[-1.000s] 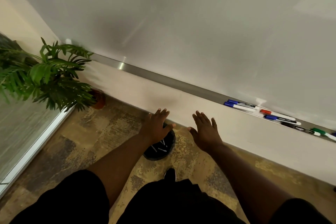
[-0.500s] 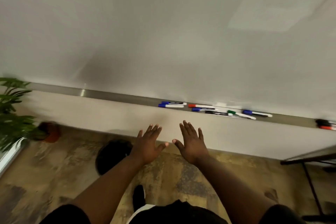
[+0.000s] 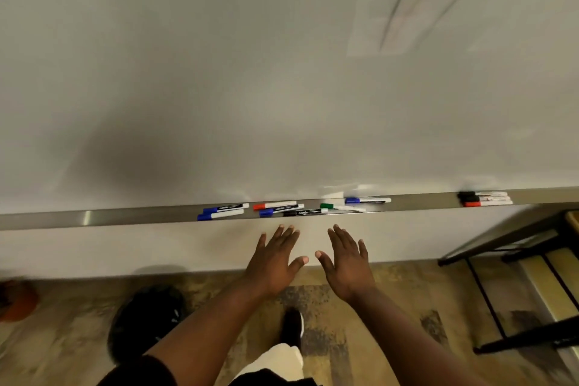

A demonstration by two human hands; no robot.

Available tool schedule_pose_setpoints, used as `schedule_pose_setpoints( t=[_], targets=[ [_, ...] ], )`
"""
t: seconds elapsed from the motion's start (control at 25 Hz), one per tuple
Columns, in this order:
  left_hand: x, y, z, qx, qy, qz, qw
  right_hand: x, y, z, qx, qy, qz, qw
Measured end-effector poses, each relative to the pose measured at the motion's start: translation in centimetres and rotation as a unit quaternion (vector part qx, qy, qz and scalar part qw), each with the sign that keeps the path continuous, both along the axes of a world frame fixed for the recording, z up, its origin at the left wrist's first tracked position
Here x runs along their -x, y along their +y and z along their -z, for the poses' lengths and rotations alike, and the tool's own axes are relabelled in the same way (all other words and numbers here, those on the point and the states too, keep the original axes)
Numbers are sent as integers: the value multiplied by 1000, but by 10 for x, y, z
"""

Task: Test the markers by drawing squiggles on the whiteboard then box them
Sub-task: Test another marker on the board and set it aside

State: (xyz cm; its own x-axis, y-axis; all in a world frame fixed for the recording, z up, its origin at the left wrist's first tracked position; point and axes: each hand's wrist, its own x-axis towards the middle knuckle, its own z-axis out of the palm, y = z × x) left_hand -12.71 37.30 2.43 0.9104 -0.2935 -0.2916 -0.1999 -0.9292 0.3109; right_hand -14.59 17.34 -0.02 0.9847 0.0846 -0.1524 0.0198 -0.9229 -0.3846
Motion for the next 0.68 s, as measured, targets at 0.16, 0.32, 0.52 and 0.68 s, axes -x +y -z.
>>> schedule_pose_setpoints(
  t=[0.16,0.32,0.52,0.68],
  targets=[
    [-52,-31,13,7,0,34,999,-35,-25,5,15,22,27,999],
    [-102,-58,27,2,15,67,998,-78,-51,10,22,4,66,998],
    [-140,-74,39,-9,17,118,993,-128,-66,20,37,-22,96,994],
    [-153,-83,45,-17,36,122,992,-152,-72,28,57,-17,61,996]
  ],
)
